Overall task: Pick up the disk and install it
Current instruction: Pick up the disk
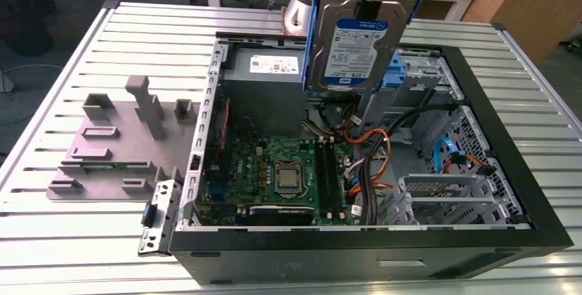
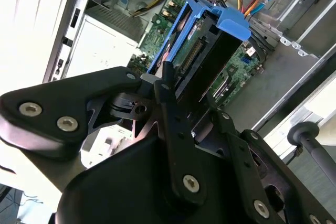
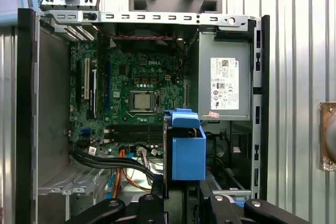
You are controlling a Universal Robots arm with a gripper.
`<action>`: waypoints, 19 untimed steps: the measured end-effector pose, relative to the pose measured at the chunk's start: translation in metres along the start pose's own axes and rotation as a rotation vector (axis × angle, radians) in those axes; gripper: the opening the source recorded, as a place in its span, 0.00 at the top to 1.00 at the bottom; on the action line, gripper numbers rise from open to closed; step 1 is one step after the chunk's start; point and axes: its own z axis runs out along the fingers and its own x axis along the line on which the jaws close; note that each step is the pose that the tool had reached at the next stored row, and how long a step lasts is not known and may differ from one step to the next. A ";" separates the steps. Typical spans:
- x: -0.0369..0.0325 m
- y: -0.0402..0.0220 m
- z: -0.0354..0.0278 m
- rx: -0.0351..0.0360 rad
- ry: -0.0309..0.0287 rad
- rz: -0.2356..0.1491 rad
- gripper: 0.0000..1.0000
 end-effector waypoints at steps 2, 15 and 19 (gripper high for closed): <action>0.0021 -0.0001 0.0000 0.0000 0.0000 0.000 0.65; 0.0157 -0.0004 -0.0004 0.0000 0.0001 0.000 0.65; 0.0200 -0.0006 -0.0005 0.0000 0.0002 0.000 0.65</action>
